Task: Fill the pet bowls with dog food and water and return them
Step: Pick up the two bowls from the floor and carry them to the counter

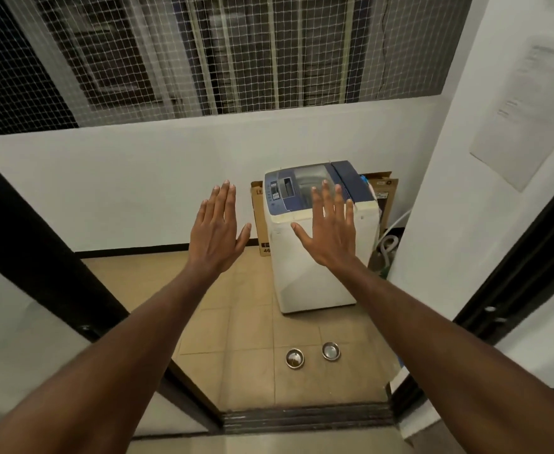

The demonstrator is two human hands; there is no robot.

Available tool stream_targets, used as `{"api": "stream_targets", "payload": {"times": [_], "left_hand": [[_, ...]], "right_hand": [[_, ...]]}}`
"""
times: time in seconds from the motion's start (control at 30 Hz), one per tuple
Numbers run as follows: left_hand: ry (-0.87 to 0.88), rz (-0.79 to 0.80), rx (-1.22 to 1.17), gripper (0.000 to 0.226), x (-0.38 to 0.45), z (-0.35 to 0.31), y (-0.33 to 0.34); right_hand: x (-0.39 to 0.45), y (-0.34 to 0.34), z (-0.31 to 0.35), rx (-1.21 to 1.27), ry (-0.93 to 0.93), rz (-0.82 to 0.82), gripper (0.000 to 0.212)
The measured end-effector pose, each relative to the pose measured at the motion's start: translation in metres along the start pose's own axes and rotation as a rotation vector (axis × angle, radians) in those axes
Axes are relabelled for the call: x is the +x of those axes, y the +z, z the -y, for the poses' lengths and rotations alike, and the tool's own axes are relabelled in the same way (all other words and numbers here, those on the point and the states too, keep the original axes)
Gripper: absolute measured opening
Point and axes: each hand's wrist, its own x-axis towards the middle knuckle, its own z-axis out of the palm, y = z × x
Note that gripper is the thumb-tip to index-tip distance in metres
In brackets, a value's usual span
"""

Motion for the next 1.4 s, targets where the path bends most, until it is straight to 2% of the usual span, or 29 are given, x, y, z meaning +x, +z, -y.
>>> {"api": "stream_targets", "payload": {"times": [0.23,0.73,1.13,1.4], "left_hand": [[0.018,0.078,-0.074,0.085,0.014,-0.012,0.08],[0.071,0.41,-0.166,0.084,-0.018,-0.04,0.266],[0.078,0.501,-0.25,0.081,-0.035,-0.069,0.374],[0.048,0.58,-0.281,0.08,-0.044,-0.092,0.498]], "right_hand": [[0.005,0.068,-0.013,0.006,0.012,0.077,0.098],[-0.048,0.226,-0.051,-0.049,0.115,0.359,0.1],[-0.079,0.315,-0.085,-0.056,0.196,0.479,0.095],[-0.117,0.435,-0.134,0.058,0.261,0.551,0.088]]}}
